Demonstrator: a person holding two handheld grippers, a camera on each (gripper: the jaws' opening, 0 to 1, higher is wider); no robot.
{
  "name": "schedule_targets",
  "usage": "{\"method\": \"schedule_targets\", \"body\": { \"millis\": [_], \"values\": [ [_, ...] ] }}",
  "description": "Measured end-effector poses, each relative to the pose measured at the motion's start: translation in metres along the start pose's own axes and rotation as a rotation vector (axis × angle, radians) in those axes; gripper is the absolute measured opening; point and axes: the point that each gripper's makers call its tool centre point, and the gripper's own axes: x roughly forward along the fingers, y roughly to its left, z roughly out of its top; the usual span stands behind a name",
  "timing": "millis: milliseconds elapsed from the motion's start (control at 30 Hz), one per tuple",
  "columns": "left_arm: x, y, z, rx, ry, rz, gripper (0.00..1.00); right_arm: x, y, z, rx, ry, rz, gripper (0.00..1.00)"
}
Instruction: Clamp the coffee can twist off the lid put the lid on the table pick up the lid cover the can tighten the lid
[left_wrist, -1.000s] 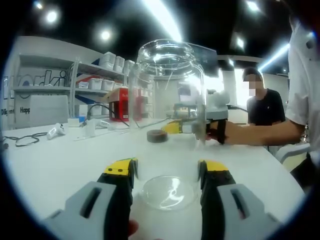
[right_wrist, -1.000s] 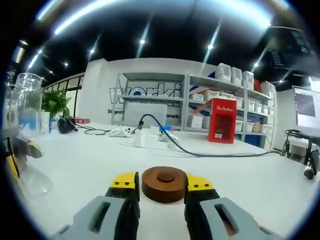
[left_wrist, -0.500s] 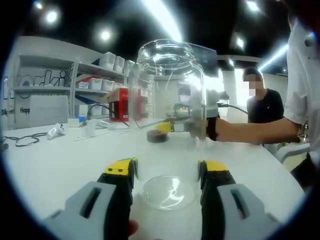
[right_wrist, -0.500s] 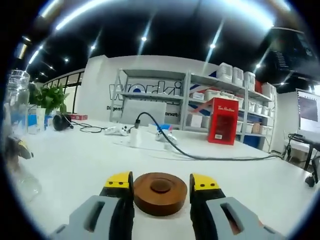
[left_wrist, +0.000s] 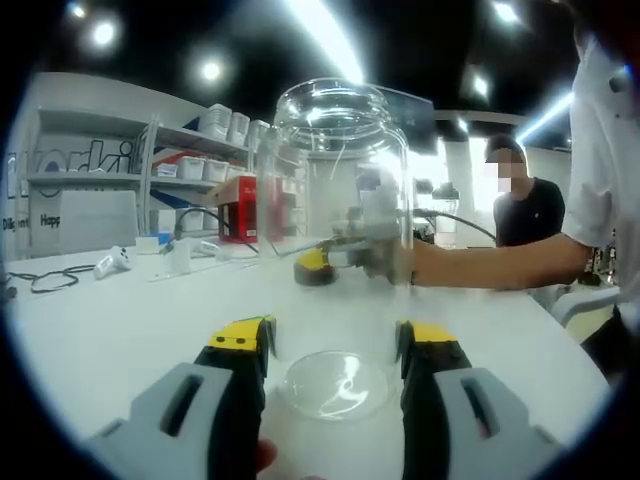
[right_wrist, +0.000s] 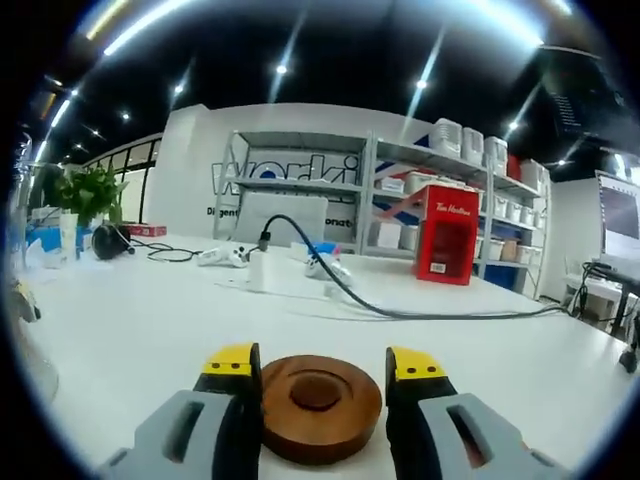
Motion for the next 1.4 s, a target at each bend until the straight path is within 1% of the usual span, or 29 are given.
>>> {"method": "schedule_targets", "body": {
  "millis": [100,133,200,267,700,833,933,1033,1133,1200,1300,1367,1400],
  "values": [
    [0.0,0.001,0.0,0.0,0.0,0.001,0.44,0.002,0.0,-0.007,0.018,0.016,0.002,0.43],
    [0.0,0.001,0.0,0.0,0.0,0.001,0.44,0.003,0.001,-0.006,0.028,0.012,0.005,0.43],
    [0.0,0.001,0.0,0.0,0.0,0.001,0.44,0.004,0.004,-0.006,0.015,0.005,0.012,0.45],
    [0.0,0.001,0.0,0.0,0.0,0.001,0.44,0.005,0.006,-0.006,0.026,0.005,0.023,0.45],
    [0.0,0.002,0.0,0.0,0.001,0.001,0.44,0.006,0.002,-0.011,0.096,0.024,0.004,0.48],
    [0.0,0.002,0.0,0.0,0.001,0.001,0.44,0.004,0.004,-0.01,0.1,0.025,0.014,0.5],
    [0.0,0.002,0.0,0.0,0.001,0.001,0.44,0.003,0.008,-0.01,0.097,0.031,0.033,0.54],
    [0.0,0.002,-0.001,-0.004,0.0,0.001,0.44,0.002,0.009,-0.012,0.054,0.042,0.033,0.54],
    [0.001,0.002,-0.001,-0.004,0.001,0.001,0.44,0.003,0.01,-0.011,0.055,0.051,0.03,0.54],
    [0.001,0.002,-0.001,-0.005,0.001,0.001,0.44,0.004,0.01,-0.013,0.013,0.065,0.032,0.54],
    [0.001,0.002,-0.001,-0.005,0.001,0.001,0.44,0.006,0.012,-0.015,-0.023,0.077,0.031,0.57],
    [0.001,0.003,-0.001,-0.005,0.001,0.002,0.44,0.007,0.011,-0.024,-0.006,0.112,0.033,0.58],
    [0.001,0.003,-0.001,-0.004,0.001,0.002,0.44,0.007,0.01,-0.025,0.001,0.116,0.031,0.57]
  ]
}}
